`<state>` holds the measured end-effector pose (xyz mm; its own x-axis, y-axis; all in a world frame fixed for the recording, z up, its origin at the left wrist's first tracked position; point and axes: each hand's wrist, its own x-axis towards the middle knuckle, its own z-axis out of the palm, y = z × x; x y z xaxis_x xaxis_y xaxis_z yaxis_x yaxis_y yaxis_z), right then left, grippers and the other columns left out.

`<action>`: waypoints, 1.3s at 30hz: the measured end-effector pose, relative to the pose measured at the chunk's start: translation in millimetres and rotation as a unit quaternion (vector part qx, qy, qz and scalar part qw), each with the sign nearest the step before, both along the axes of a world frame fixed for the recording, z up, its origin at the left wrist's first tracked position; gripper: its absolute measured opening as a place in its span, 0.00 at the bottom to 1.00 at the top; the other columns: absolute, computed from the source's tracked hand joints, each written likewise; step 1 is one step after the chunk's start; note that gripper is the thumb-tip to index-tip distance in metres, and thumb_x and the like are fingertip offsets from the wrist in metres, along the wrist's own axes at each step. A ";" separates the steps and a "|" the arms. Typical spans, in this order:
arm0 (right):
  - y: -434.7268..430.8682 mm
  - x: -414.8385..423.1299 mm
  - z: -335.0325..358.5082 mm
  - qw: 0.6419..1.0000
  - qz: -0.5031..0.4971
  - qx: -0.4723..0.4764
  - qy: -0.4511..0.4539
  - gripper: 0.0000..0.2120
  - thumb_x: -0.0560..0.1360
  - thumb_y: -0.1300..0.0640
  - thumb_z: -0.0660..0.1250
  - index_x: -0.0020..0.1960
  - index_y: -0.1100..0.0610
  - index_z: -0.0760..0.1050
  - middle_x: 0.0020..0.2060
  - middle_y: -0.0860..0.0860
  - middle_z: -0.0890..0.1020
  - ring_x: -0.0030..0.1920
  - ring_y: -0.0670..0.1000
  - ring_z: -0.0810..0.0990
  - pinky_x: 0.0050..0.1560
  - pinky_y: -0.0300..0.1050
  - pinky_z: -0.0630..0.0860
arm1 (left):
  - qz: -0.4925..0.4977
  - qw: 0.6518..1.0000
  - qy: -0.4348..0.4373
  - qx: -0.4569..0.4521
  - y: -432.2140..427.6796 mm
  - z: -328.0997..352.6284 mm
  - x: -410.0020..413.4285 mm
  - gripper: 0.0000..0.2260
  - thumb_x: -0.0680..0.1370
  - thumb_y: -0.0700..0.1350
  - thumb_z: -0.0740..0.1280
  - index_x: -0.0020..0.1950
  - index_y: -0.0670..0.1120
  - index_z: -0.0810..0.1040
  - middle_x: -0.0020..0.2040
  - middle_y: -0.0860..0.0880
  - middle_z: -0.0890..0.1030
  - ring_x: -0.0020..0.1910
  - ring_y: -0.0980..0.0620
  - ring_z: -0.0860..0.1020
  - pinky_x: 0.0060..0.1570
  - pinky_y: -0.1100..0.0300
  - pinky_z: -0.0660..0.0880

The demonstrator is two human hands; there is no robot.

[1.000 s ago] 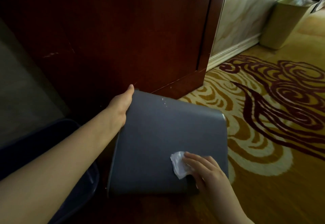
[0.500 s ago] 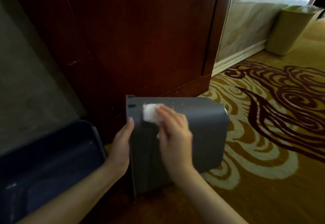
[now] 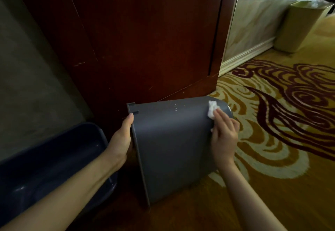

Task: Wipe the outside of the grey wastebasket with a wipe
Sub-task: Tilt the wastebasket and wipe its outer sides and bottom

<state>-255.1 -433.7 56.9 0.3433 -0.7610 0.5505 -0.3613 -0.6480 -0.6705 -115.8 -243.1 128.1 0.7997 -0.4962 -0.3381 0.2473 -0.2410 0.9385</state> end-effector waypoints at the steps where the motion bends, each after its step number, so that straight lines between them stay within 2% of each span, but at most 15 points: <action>1: -7.2 -1.5 0.7 1.000 -0.017 0.011 -0.002 0.18 0.74 0.70 0.62 0.63 0.62 0.74 0.61 0.57 0.77 0.58 0.58 0.72 0.56 0.43 0.67 | 0.002 1.000 0.021 -0.003 -0.2 1.2 0.0 0.16 0.75 0.61 0.57 0.47 0.51 0.78 0.49 0.46 0.83 0.53 0.46 0.79 0.59 0.48 0.72; 4: -18.3 -4.3 6.3 0.995 -0.073 0.066 -0.011 0.15 0.76 0.66 0.61 0.62 0.62 0.75 0.60 0.57 0.79 0.60 0.57 0.73 0.58 0.40 0.65 | -0.037 0.997 0.067 -0.021 2.9 2.6 4.3 0.14 0.76 0.55 0.58 0.50 0.48 0.78 0.43 0.45 0.85 0.47 0.45 0.81 0.43 0.52 0.76; 7: -2.1 -0.4 24.3 0.993 -0.098 0.070 -0.017 0.14 0.76 0.66 0.61 0.61 0.61 0.75 0.59 0.56 0.79 0.61 0.55 0.73 0.59 0.36 0.63 | -0.033 0.991 0.108 -0.072 9.0 8.5 11.6 0.14 0.70 0.46 0.63 0.54 0.46 0.77 0.38 0.46 0.86 0.42 0.46 0.82 0.38 0.53 0.77; 8: 10.6 5.2 33.9 0.997 -0.057 0.048 -0.010 0.15 0.75 0.67 0.62 0.60 0.60 0.75 0.59 0.55 0.79 0.61 0.54 0.73 0.60 0.39 0.65 | -0.014 0.986 0.136 -0.096 8.7 11.0 13.8 0.16 0.68 0.44 0.64 0.55 0.45 0.77 0.39 0.45 0.85 0.40 0.46 0.83 0.37 0.53 0.77; 10: 38.1 20.8 54.3 0.995 0.098 -0.005 0.026 0.16 0.74 0.68 0.63 0.60 0.59 0.76 0.58 0.55 0.79 0.61 0.55 0.72 0.60 0.45 0.68 | 0.029 0.976 0.176 -0.127 2.5 15.8 15.4 0.14 0.72 0.44 0.63 0.56 0.45 0.76 0.45 0.44 0.84 0.42 0.46 0.84 0.38 0.51 0.77; 13: 61.8 42.8 77.3 0.934 0.315 -0.085 0.147 0.15 0.76 0.65 0.59 0.60 0.59 0.77 0.60 0.54 0.79 0.58 0.55 0.71 0.58 0.44 0.68 | 0.065 0.976 0.190 -0.089 -13.6 25.5 8.2 0.12 0.78 0.51 0.60 0.51 0.45 0.78 0.41 0.42 0.85 0.43 0.44 0.82 0.37 0.51 0.76; 15: 57.8 46.3 81.5 0.905 0.351 -0.121 0.206 0.15 0.77 0.66 0.58 0.61 0.59 0.77 0.60 0.54 0.79 0.56 0.56 0.71 0.57 0.42 0.66 | 0.087 0.975 0.197 -0.061 -24.0 30.0 3.8 0.14 0.80 0.50 0.57 0.50 0.41 0.77 0.40 0.41 0.83 0.39 0.45 0.79 0.36 0.52 0.74; 18: 40.5 31.6 78.6 0.926 0.303 -0.084 0.209 0.14 0.77 0.65 0.59 0.59 0.58 0.78 0.59 0.54 0.80 0.55 0.55 0.72 0.55 0.39 0.63 | 0.119 0.974 0.189 -0.040 -28.3 29.4 3.1 0.13 0.80 0.44 0.57 0.58 0.38 0.74 0.47 0.41 0.78 0.42 0.46 0.77 0.39 0.51 0.72; 22: 1.1 -1.2 60.9 0.971 0.146 0.027 0.186 0.13 0.77 0.63 0.60 0.58 0.56 0.78 0.58 0.51 0.80 0.60 0.51 0.72 0.58 0.37 0.61 | 0.118 0.976 0.175 -0.049 -25.9 19.9 0.8 0.16 0.78 0.45 0.61 0.66 0.44 0.71 0.55 0.42 0.78 0.43 0.45 0.77 0.33 0.50 0.72; 24: -19.6 -21.6 52.0 0.976 0.067 0.076 0.195 0.13 0.77 0.63 0.60 0.59 0.55 0.77 0.59 0.51 0.79 0.62 0.50 0.72 0.63 0.43 0.64 | 0.102 0.979 0.167 -0.060 -26.1 20.9 -3.9 0.14 0.79 0.45 0.60 0.64 0.48 0.72 0.53 0.43 0.79 0.46 0.45 0.78 0.36 0.48 0.73; 27: -40.5 -44.1 43.2 0.981 -0.016 0.114 0.158 0.13 0.76 0.64 0.61 0.58 0.58 0.78 0.58 0.53 0.80 0.62 0.52 0.72 0.62 0.49 0.68 | 0.070 0.981 0.160 -0.083 -29.8 24.6 -10.7 0.12 0.79 0.46 0.59 0.62 0.50 0.74 0.47 0.45 0.79 0.45 0.45 0.78 0.39 0.47 0.74; 32: -44.0 -55.1 40.3 0.977 -0.133 0.146 0.082 0.12 0.76 0.65 0.61 0.57 0.61 0.78 0.56 0.56 0.81 0.59 0.55 0.76 0.62 0.56 0.72 | 0.036 0.984 0.142 -0.106 -24.6 20.1 -2.8 0.13 0.78 0.47 0.60 0.62 0.52 0.75 0.52 0.47 0.81 0.48 0.46 0.80 0.37 0.50 0.75; 35: -16.8 -39.4 51.1 0.986 -0.129 0.107 0.008 0.12 0.75 0.64 0.63 0.57 0.58 0.78 0.56 0.53 0.81 0.58 0.51 0.76 0.59 0.46 0.72 | 0.012 0.980 0.143 -0.135 -16.9 8.2 3.5 0.12 0.78 0.48 0.60 0.60 0.56 0.76 0.52 0.48 0.84 0.48 0.47 0.83 0.39 0.49 0.77; 37: 13.2 -14.5 61.8 0.995 -0.064 0.072 -0.016 0.13 0.74 0.64 0.63 0.57 0.56 0.77 0.56 0.51 0.80 0.58 0.47 0.74 0.56 0.38 0.68 | 0.005 0.977 0.158 -0.145 -15.5 -3.8 -0.7 0.12 0.78 0.47 0.59 0.60 0.57 0.76 0.51 0.50 0.85 0.47 0.48 0.84 0.39 0.50 0.77; 39: 41.2 14.1 71.7 0.999 0.025 0.032 -0.014 0.14 0.74 0.65 0.63 0.57 0.56 0.77 0.56 0.51 0.80 0.57 0.47 0.72 0.54 0.33 0.63 | 0.002 0.973 0.179 -0.150 -15.0 -14.6 -7.7 0.15 0.78 0.46 0.60 0.63 0.57 0.74 0.56 0.49 0.82 0.52 0.47 0.81 0.41 0.48 0.76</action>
<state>-240.9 -392.5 128.7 0.3657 -0.7777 0.5113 -0.3099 -0.6197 -0.7210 -123.5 -258.1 113.4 0.6600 -0.6121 -0.4356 0.5706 0.0313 0.8206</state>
